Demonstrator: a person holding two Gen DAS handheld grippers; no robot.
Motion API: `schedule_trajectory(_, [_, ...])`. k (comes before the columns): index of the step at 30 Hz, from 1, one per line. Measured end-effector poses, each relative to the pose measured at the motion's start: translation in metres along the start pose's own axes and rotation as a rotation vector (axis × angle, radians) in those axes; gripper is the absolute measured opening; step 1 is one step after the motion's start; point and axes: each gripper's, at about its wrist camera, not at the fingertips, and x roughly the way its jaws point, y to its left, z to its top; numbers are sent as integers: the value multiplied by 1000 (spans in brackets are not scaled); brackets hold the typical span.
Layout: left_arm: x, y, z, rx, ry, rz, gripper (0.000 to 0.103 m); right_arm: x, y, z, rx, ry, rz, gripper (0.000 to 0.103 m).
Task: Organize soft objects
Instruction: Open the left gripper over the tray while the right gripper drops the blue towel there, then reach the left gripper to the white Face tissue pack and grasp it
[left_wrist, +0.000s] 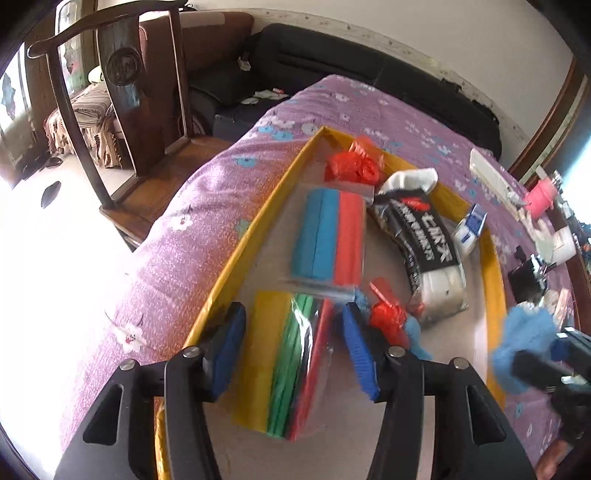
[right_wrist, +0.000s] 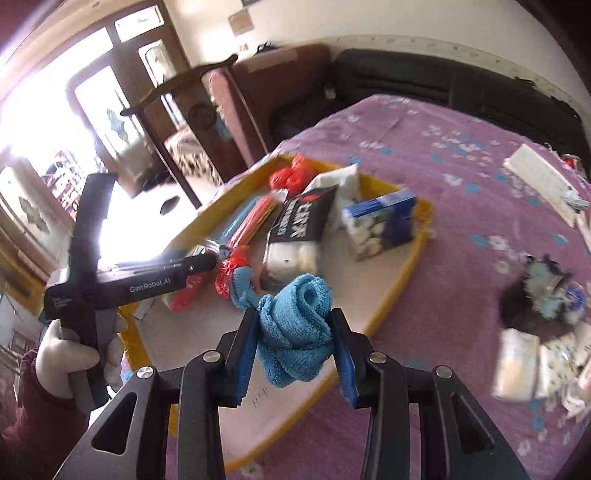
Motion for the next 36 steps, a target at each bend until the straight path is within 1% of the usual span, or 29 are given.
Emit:
schedule_trajectory(1, [-2, 1, 0, -7, -5, -16, 59, 7, 2, 2, -1, 14, 3, 42])
schedule_trajectory(3, [-10, 1, -3, -18, -29, -37, 61, 21, 3, 5, -2, 41, 6, 42])
schedule_trajectory(4, [-14, 0, -4, -16, -43, -38, 64, 26, 4, 7, -3, 51, 7, 42])
schedule_trajectory(5, [-19, -1, -6, -13, -60, -36, 69, 31, 6, 7, -5, 58, 9, 42])
schedule_trajectory(9, [-42, 1, -14, -24, -125, -48, 78, 41, 14, 8, -22, 66, 3, 43])
schedule_trajectory(11, [-49, 4, -18, -49, -144, -52, 83, 43, 17, 8, -33, 63, -2, 51])
schedule_trajectory(13, [-51, 7, -21, -70, -147, -56, 85, 43, 18, 9, -33, 48, 4, 80])
schedule_trajectory(14, [-52, 8, -23, -76, -145, -59, 85, 38, 19, 9, -36, 30, 14, 83])
schedule_trajectory(18, [-53, 6, -30, -77, -138, -48, 85, 15, 18, 7, -54, -31, -2, 84])
schedule_trajectory(21, [-62, -2, -36, -68, -154, -52, 85, -11, 8, -2, -39, -83, -14, 89])
schedule_trajectory(23, [-68, -11, -38, -51, -168, -66, 85, -32, -3, -13, -25, -124, -32, 90])
schedule_trajectory(24, [-73, -18, -40, -36, -176, -75, 85, -40, -9, -19, -21, -139, -51, 91])
schedule_trajectory(26, [-79, -35, -45, -3, -178, -94, 85, -62, -25, -33, -10, -181, -117, 91])
schedule_trajectory(28, [-82, -51, -50, 33, -171, -114, 85, -86, -46, -52, 7, -228, -191, 93])
schedule_trajectory(31, [-85, -85, -57, 109, -155, -148, 85, -118, -77, -76, 46, -272, -287, 96])
schedule_trajectory(34, [-85, -119, -66, 176, -138, -180, 85, -148, -120, -100, 130, -311, -397, 97])
schedule_trajectory(36, [-82, -141, -72, 205, -116, -206, 85, -164, -144, -113, 197, -341, -427, 97])
